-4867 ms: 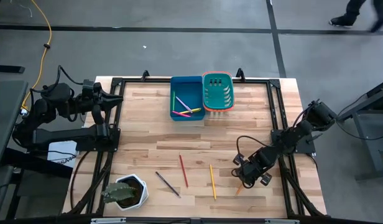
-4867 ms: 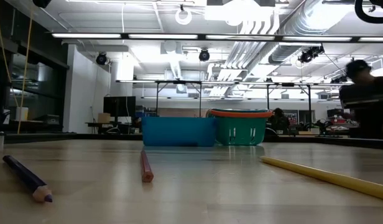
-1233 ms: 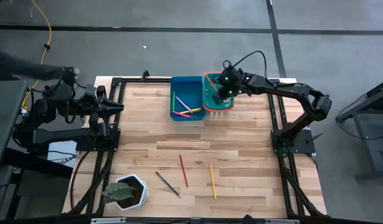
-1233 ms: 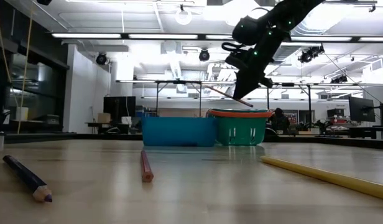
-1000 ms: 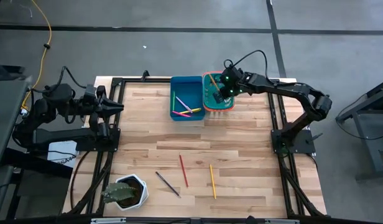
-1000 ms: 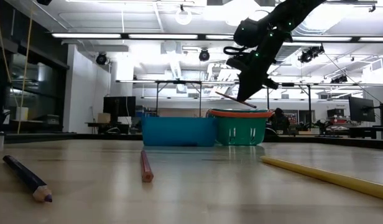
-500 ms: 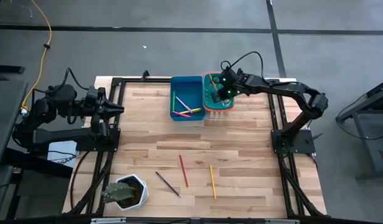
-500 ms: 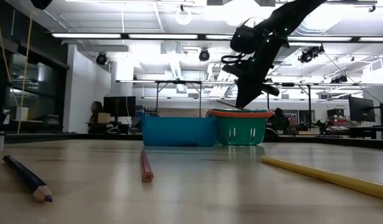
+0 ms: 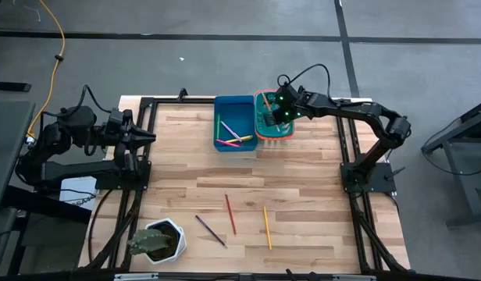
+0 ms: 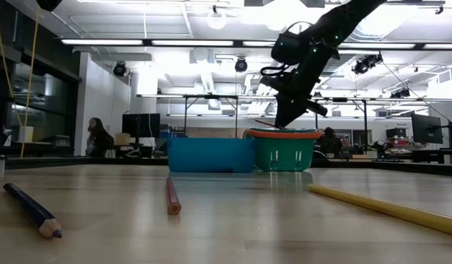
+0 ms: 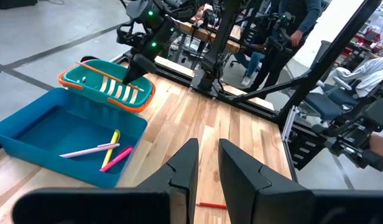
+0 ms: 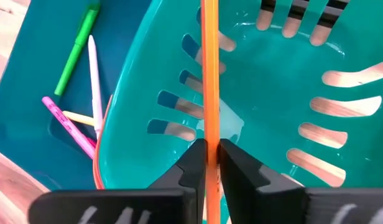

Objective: Sort pens & pencils
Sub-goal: Put the orange pencil into the green bin, then put the yellow pencil into the green bin

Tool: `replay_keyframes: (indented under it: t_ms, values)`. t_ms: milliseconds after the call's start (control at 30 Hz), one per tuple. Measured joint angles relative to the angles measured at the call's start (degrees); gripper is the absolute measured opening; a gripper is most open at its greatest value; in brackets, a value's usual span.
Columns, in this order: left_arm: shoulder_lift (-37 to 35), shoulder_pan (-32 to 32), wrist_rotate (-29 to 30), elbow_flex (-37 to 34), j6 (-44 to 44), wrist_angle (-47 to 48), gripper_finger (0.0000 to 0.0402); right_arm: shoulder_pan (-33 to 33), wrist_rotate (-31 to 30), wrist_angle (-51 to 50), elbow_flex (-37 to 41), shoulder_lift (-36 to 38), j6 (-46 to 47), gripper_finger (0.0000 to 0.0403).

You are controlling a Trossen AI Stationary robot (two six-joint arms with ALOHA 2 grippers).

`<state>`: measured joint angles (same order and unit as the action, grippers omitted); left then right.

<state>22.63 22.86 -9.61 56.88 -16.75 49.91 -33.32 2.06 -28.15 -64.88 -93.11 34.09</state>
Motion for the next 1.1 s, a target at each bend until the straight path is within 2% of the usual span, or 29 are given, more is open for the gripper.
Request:
replay_keyframes:
  t_ms: [200, 467, 833, 1000, 1100]
  values:
    - [0.0, -0.01, -0.02, 0.0, 0.0, 0.0, 0.0051, -0.46, 1.41, 0.04, 0.0, 0.01, 0.56, 0.0062]
    - [0.0, 0.02, -0.02, 0.0, 0.0, -0.01, 0.0051, -0.46, 2.93, 0.45, 0.0, 0.01, -0.21, 0.0067]
    - [0.0, -0.01, -0.08, 0.0, 0.0, 0.0, 0.0051, 0.98, 26.67, 12.14, 0.0, 0.71, -5.88, 0.0067]
    - [0.0, 0.0, -1.0, 0.0, 0.0, -0.01, 0.0051, 5.21, 37.65, 20.85, 0.0, 1.06, -9.41, 0.0067]
    - [0.0, 0.01, -1.17, 0.0, 0.0, 0.0, 0.0051, 9.51, 41.57, 26.38, 0.0, 1.06, -9.06, 0.0067]
